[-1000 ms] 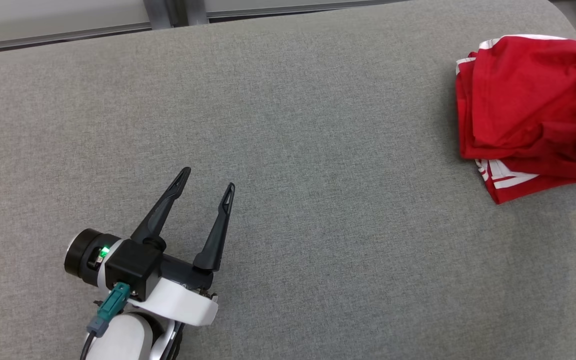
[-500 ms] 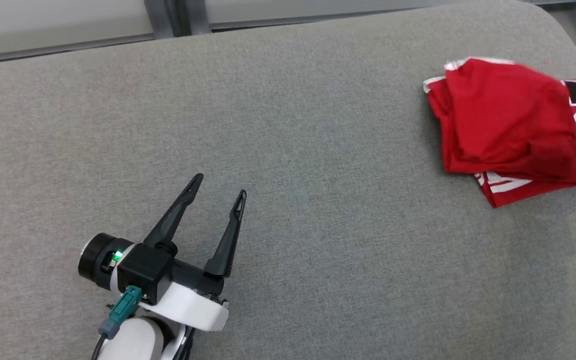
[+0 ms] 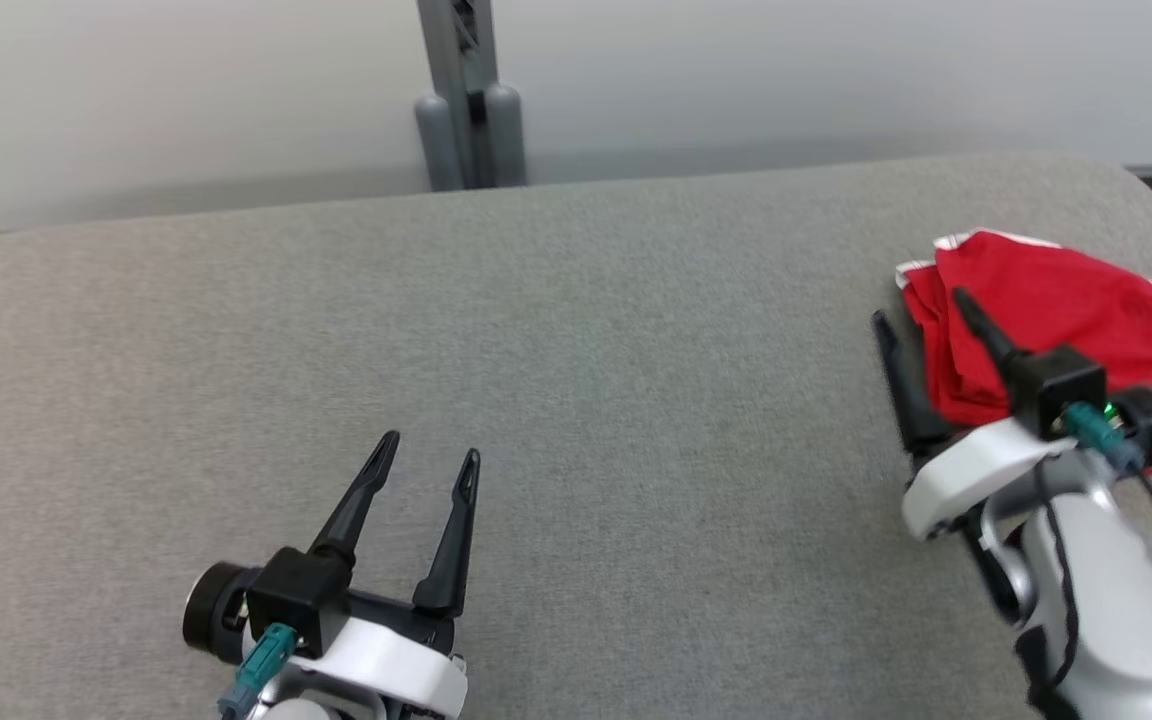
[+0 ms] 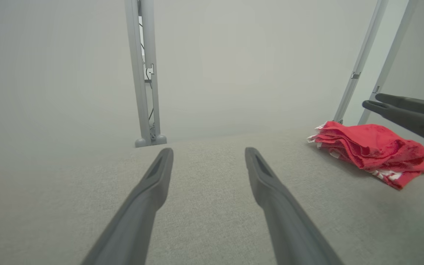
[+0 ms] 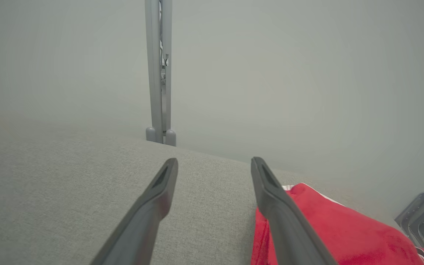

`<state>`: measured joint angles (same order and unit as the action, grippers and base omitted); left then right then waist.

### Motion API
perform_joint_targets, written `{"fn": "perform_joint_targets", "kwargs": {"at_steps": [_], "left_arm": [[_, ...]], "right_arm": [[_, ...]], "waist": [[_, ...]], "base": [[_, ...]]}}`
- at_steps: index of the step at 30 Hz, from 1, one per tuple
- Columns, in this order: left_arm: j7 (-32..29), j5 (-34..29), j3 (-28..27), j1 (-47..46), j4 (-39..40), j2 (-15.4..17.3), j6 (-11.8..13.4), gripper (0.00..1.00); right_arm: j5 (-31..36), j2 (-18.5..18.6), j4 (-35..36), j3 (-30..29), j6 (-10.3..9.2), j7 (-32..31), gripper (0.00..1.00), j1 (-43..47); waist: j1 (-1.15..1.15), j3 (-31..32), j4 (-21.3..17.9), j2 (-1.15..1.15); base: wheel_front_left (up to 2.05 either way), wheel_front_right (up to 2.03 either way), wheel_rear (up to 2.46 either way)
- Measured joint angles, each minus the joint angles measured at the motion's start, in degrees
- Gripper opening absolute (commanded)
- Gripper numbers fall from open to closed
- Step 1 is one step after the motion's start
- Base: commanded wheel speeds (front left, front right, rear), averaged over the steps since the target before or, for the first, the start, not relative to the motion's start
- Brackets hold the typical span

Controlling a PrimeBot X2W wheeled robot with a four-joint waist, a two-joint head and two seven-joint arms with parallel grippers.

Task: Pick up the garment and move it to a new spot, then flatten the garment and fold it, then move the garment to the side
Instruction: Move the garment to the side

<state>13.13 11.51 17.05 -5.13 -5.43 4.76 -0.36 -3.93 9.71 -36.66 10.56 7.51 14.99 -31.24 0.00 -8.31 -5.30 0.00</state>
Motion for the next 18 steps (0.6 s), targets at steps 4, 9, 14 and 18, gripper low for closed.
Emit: {"fn": "perform_joint_targets", "kwargs": {"at_steps": [4, 9, 14, 18], "left_arm": [[0.1, 1.8, -0.5, 1.5, -1.8, -0.5, 1.5, 1.00], [0.4, 4.2, -1.8, 3.4, -3.3, -1.1, 4.1, 1.00], [1.3, 5.7, -3.9, 5.6, -3.4, -1.3, 5.7, 1.00], [1.6, 5.6, -4.9, 6.9, -3.3, -0.7, 5.7, 1.00]], "right_arm": [[-2.9, -3.3, 5.4, 0.6, 0.00, 0.0, 1.00, 6.0], [-6.0, -5.1, 13.8, 1.8, -0.01, 0.0, 1.00, 13.1], [-7.0, -5.8, 23.8, -1.0, -0.01, 0.0, 1.00, 22.3], [-7.4, -6.2, 28.2, -4.8, -0.01, 0.0, 1.00, 27.9]], "waist": [[0.00, 2.9, 2.0, 0.00], [0.00, 6.1, 4.4, 0.00], [0.00, 9.2, 7.6, 0.00], [0.00, 10.8, 8.9, 0.00]], "base": [[0.00, 0.00, 0.00], [0.00, 0.00, 0.00], [0.00, 0.00, 0.00], [0.00, 0.00, 0.00]]}}
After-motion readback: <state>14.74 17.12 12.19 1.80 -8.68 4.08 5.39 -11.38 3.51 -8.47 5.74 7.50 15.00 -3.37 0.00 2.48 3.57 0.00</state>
